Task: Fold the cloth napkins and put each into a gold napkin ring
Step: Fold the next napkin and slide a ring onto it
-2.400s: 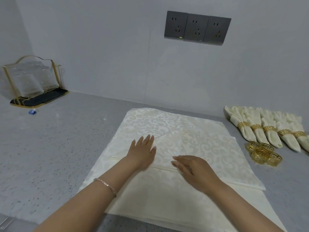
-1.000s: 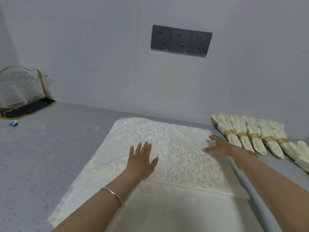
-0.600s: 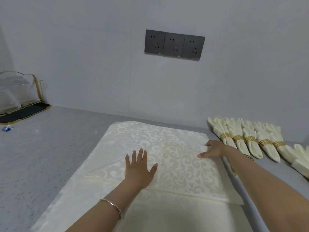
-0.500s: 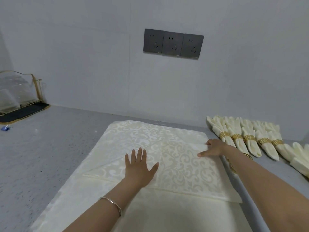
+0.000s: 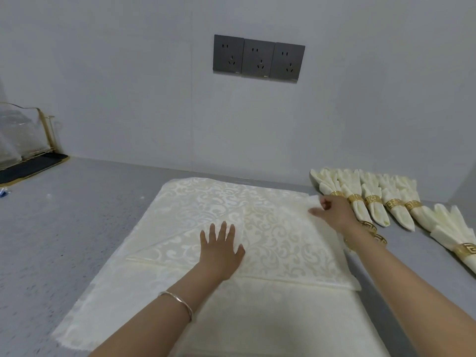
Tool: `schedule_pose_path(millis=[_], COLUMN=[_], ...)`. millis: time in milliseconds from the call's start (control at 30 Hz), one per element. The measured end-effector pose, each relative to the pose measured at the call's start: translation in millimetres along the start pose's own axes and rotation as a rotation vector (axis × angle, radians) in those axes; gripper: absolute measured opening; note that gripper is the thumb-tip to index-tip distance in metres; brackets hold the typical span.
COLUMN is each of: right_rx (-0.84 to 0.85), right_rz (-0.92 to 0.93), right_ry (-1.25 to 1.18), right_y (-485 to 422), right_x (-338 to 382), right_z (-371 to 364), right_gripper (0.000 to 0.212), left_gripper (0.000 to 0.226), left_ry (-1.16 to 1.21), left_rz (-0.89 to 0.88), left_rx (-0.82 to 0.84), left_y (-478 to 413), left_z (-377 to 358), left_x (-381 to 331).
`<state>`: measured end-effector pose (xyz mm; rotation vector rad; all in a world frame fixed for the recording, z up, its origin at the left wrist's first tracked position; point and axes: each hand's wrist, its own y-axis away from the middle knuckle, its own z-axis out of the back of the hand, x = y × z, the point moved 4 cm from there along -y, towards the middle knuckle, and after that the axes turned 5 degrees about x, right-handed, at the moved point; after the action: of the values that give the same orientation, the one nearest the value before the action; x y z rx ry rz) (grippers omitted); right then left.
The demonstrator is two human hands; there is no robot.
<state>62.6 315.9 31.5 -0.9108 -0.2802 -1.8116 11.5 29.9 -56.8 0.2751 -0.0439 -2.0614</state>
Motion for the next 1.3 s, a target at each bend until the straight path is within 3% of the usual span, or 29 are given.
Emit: schedule_pose_path(millis=[100,200,333,467,533,667,800,900,1067,1200,1300], right_rx=[-0.006,0.163,0.197,0.224,0.208,0.161,0.116,0.077,0.028,0.052,0.066], right_rz=[0.116,0.210,0.299,0.398,0.399,0.399,0.431,0.492,0.576,0.589,0.583], right_ry=[-0.079,-0.024,0.105,0.222,0.208,0.202,0.263,0.319,0.420,0.436,0.452], right_y=[44.4,92.0,130.8,141.6,143.5,146.4,148.5,154.4,159.1,160.8,160.7], right_x=[30.1,44.5,43.2,39.0,38.8,41.1,46.9,58.2,62.6,62.5,62.7], right_z=[-21.5,-62.4,-92.6,-101.1,-101.1,-99.2,-98.5,-103.6,-108.6,-112.7,-113.6], right_gripper=[0.009,0.013,0.021,0.023,0.023,0.024,0.026,0.038,0.032,0.031,0.032], left_gripper=[0.063,0.064,0.058,0.096,0.100,0.087,0.042,0.040,0.041,0.044,0.039], left_ry=[-0.007,0.140,0.312,0.199,0.209,0.263,0.289,0.262,0.248,0.490,0.400], left_rz=[-0.028,-0.113,-0.323,-0.455,-0.489,-0.514,-0.482,-0.488,-0.530,-0.460,-0.425], left_rx=[0.009,0.000,-0.069,0.041,0.063,0.064,-0.002,-0.024,-0.005,-0.002,-0.071], left_y=[1.2,4.7,24.1,39.2,39.4,44.5,46.9,48.3,48.7,46.2,27.2], left_z=[2.7,10.8,25.9,20.9,15.8,15.4,16.9,15.9,11.0,25.3,31.3], left_x=[-5.4,-3.0,18.2,35.2,40.1,40.2,32.5,24.5,19.7,15.8,7.2])
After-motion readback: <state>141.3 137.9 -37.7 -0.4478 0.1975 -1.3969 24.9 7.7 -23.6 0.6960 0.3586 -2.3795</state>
